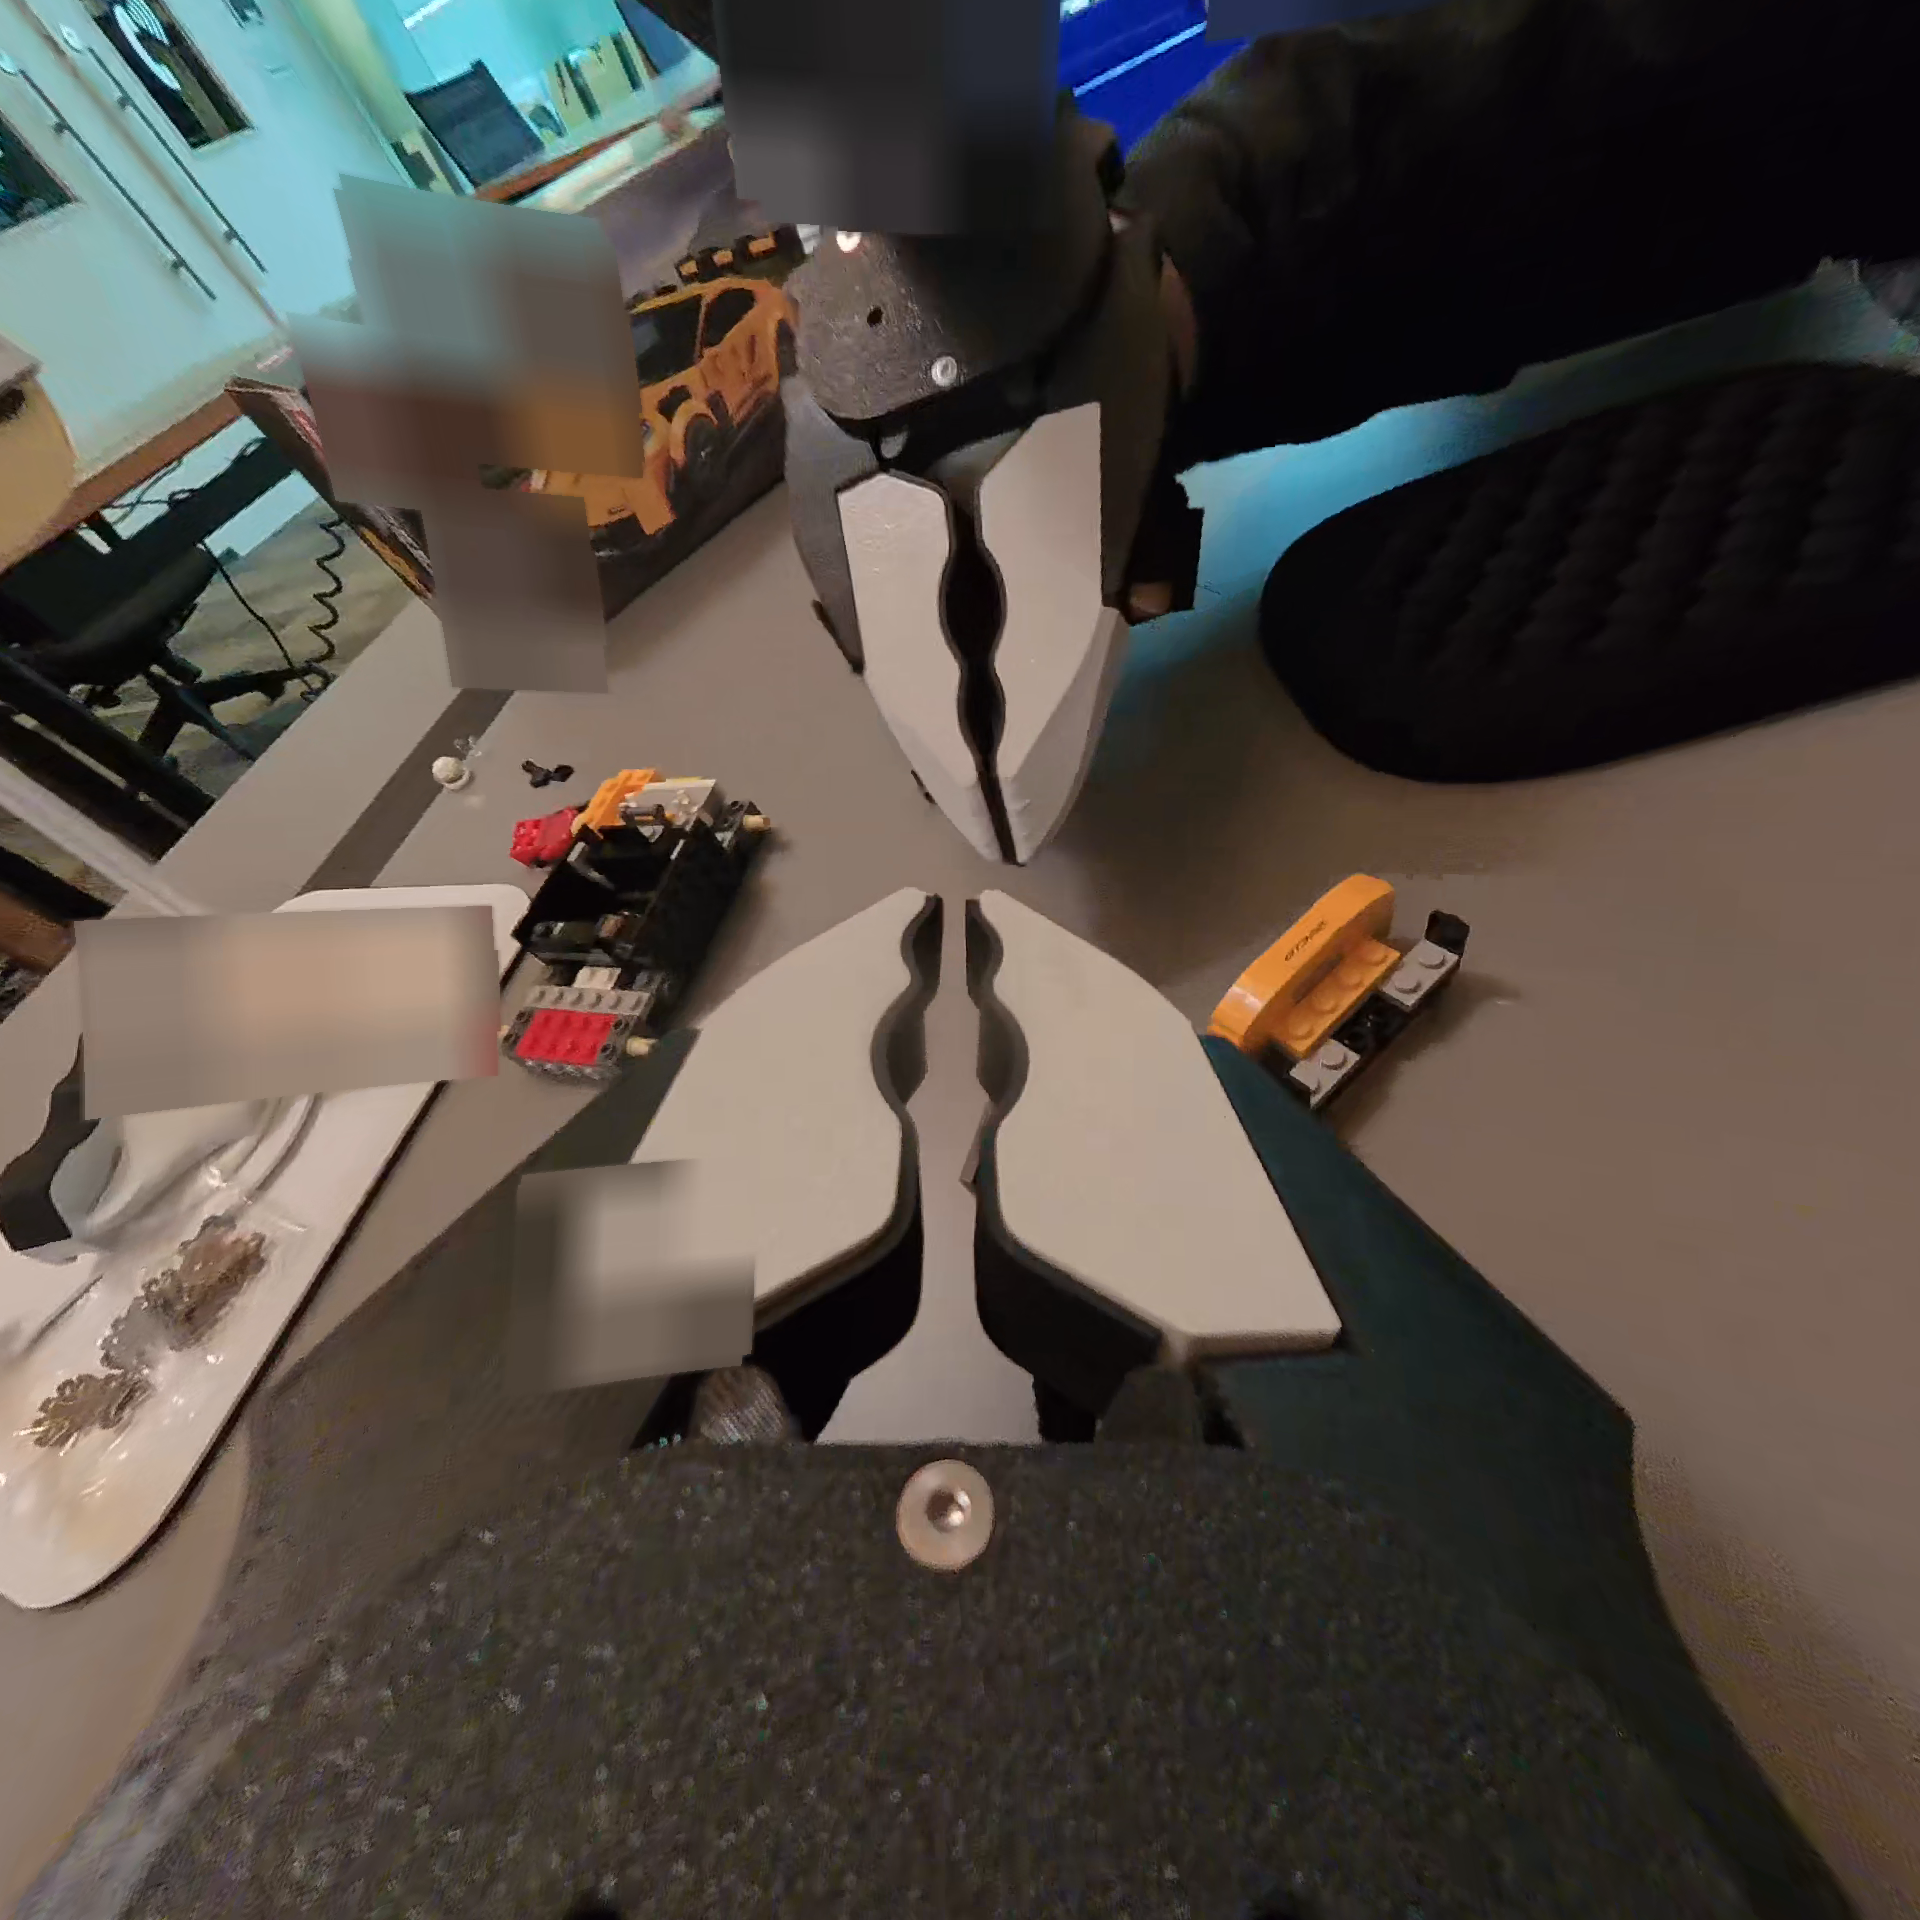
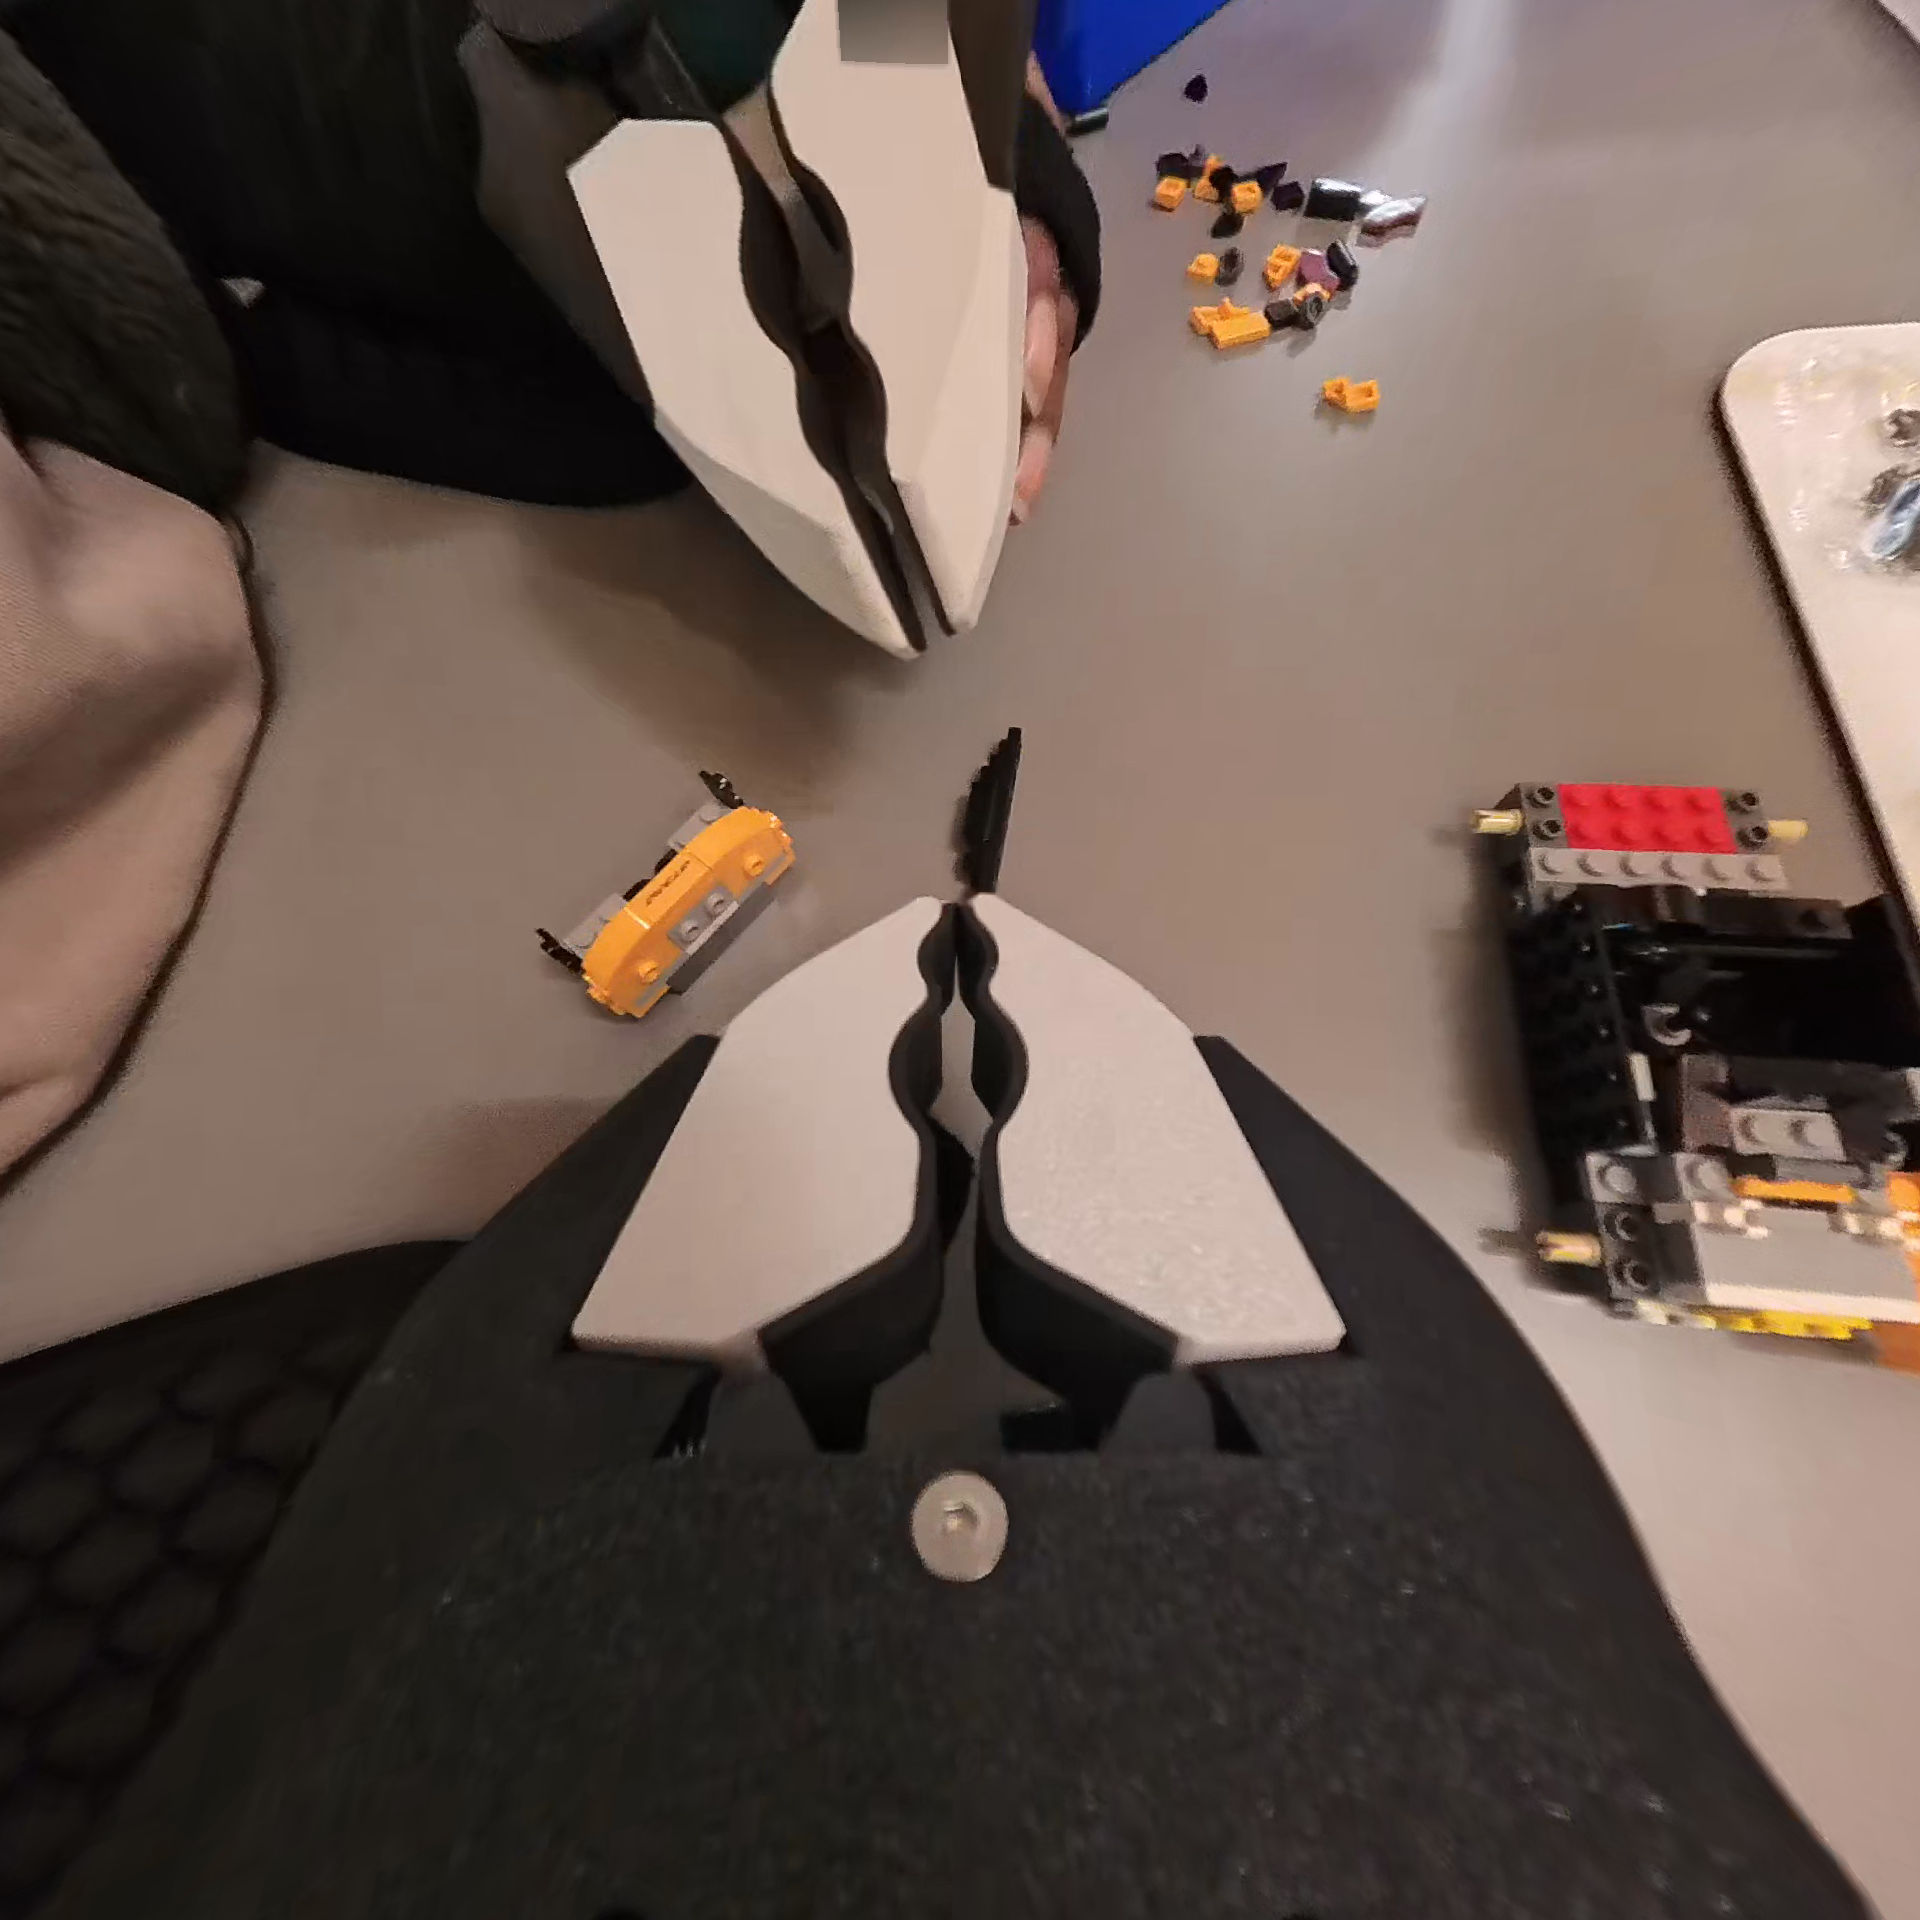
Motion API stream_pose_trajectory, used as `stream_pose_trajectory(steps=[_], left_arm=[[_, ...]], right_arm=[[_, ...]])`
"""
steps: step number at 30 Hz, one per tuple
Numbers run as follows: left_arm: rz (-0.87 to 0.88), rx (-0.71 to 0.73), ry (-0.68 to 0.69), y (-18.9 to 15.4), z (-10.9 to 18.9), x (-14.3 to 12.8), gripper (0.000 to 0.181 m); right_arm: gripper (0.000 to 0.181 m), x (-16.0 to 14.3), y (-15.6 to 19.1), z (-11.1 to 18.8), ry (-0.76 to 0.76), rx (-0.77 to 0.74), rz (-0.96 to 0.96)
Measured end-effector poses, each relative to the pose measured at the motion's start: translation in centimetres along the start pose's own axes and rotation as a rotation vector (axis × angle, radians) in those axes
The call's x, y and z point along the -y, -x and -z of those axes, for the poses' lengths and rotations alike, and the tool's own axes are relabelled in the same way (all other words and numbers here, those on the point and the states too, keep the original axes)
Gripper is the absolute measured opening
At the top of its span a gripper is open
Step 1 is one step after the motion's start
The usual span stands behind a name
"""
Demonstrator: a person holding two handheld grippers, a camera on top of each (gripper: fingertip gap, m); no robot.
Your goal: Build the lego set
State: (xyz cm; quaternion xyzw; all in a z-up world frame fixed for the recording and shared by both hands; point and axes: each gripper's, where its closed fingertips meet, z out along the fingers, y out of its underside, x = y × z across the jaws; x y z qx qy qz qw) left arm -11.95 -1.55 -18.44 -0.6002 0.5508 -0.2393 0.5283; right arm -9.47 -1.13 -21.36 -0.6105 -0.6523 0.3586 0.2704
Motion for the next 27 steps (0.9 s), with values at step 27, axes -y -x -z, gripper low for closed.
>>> stream_pose_trajectory(steps=[27], left_arm=[[0.134, 0.092, 0.044, 2.5, 0.6, -1.2, 0.000]], right_arm=[[0.023, -5.1, -1.1, 2.0, 0.167, -0.303, -0.086]])
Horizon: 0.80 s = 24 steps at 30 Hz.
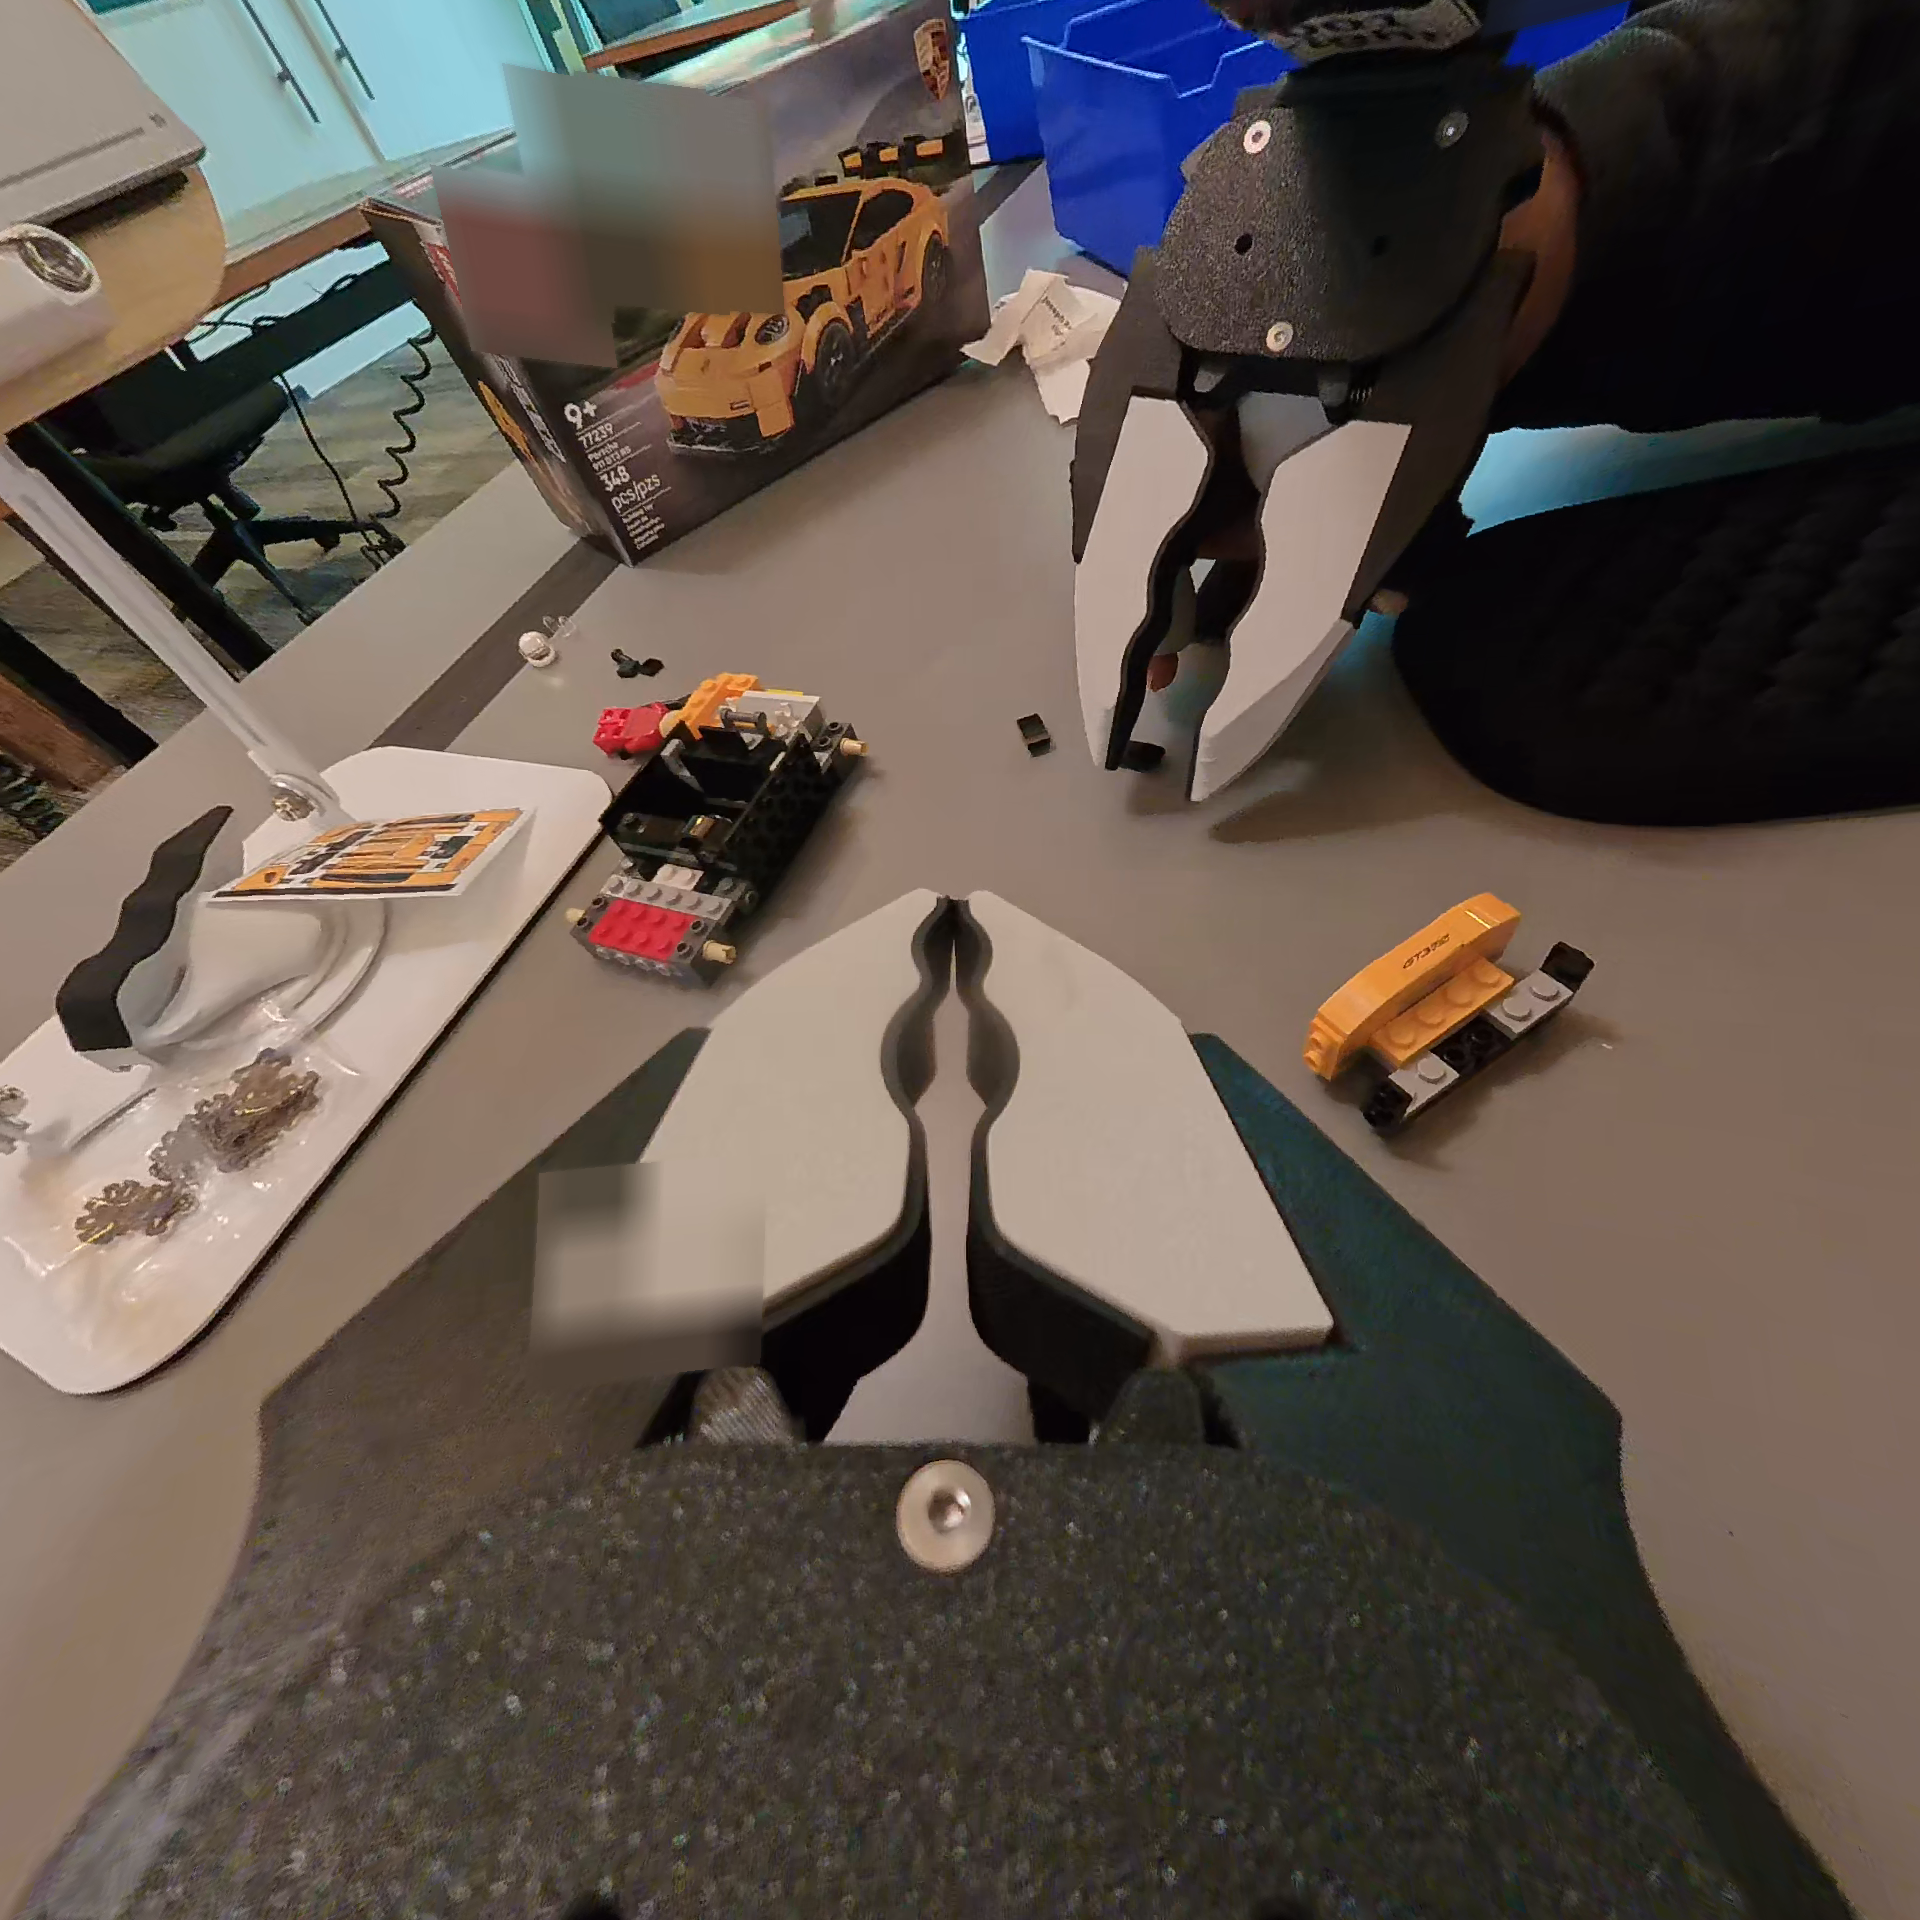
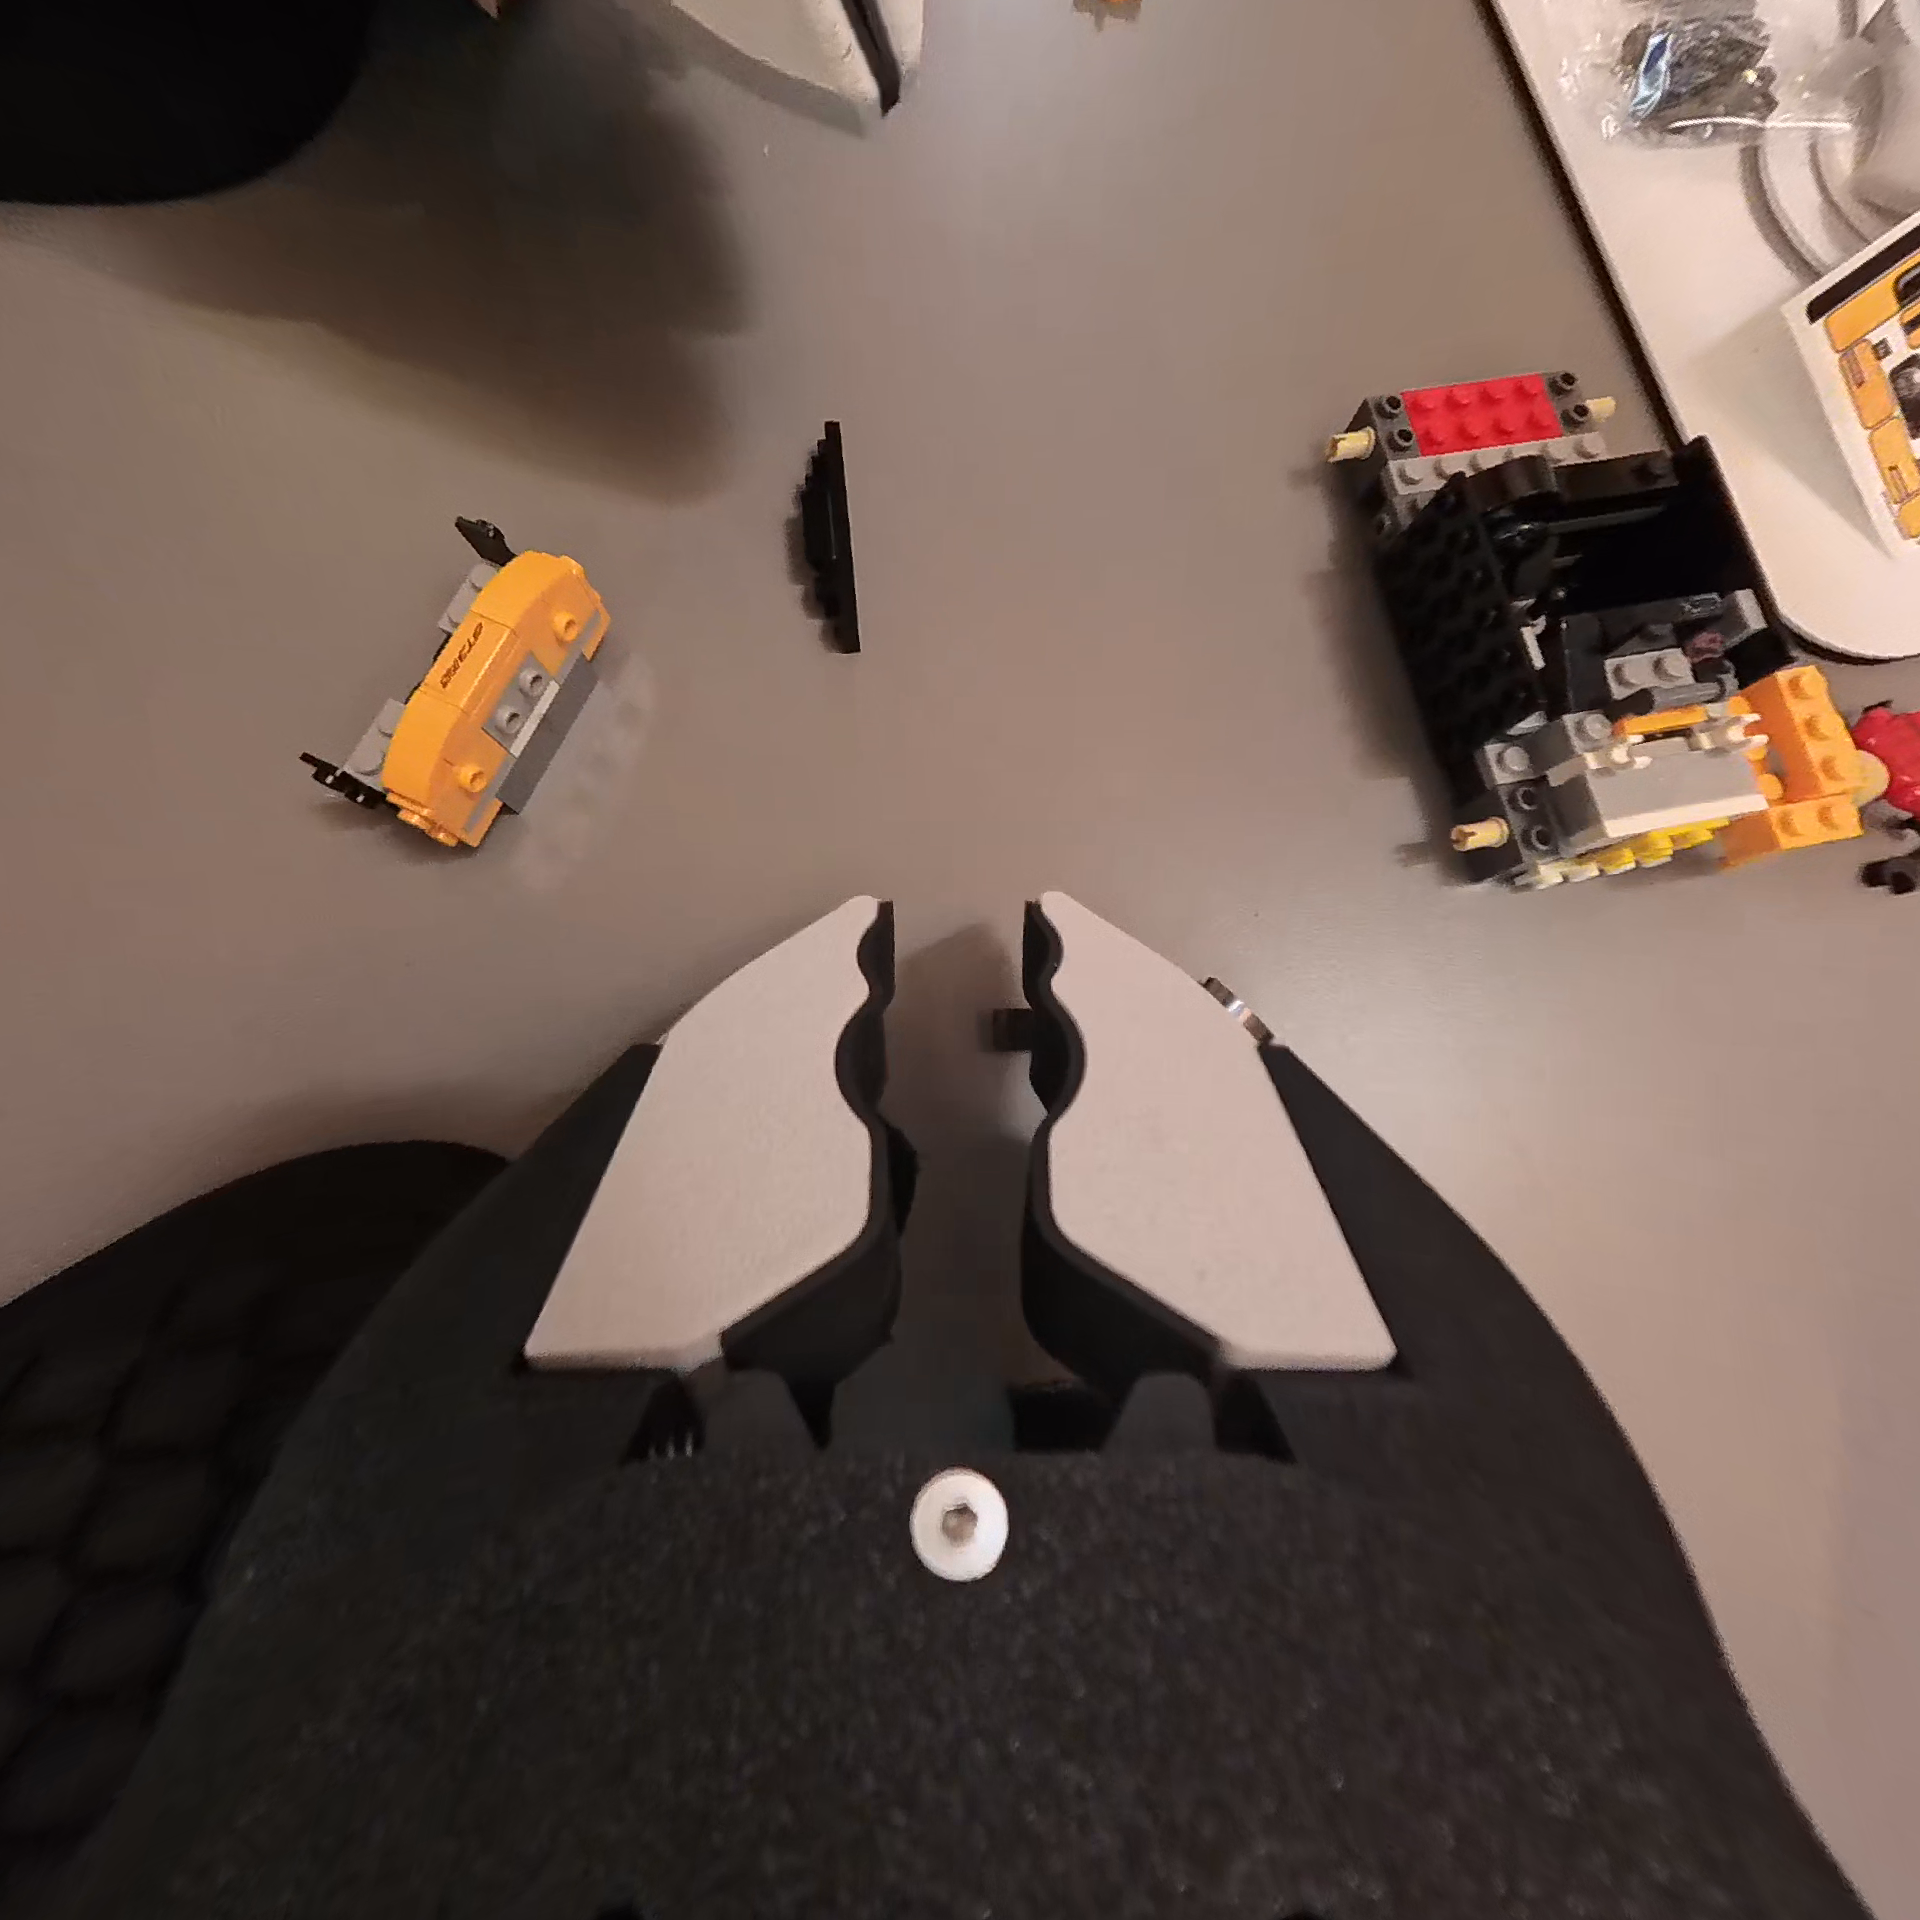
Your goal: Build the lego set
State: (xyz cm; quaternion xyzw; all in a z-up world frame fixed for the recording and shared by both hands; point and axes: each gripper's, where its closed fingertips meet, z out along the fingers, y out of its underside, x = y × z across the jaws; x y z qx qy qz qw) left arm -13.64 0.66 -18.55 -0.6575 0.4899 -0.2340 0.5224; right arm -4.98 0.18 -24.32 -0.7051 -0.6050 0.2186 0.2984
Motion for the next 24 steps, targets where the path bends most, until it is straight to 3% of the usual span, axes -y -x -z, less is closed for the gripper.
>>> stream_pose_trajectory(steps=[18, 24], left_arm=[[0.008, -0.013, 0.021, 0.0, -0.2, -0.5, 0.000], [0.007, -0.026, 0.028, -0.2, -0.3, -0.6, 0.000]], right_arm=[[0.021, -2.4, -1.5, 0.7, 0.117, -0.036, 0.035], [0.016, -2.2, -1.2, 0.4, 0.084, -0.003, -0.002]])
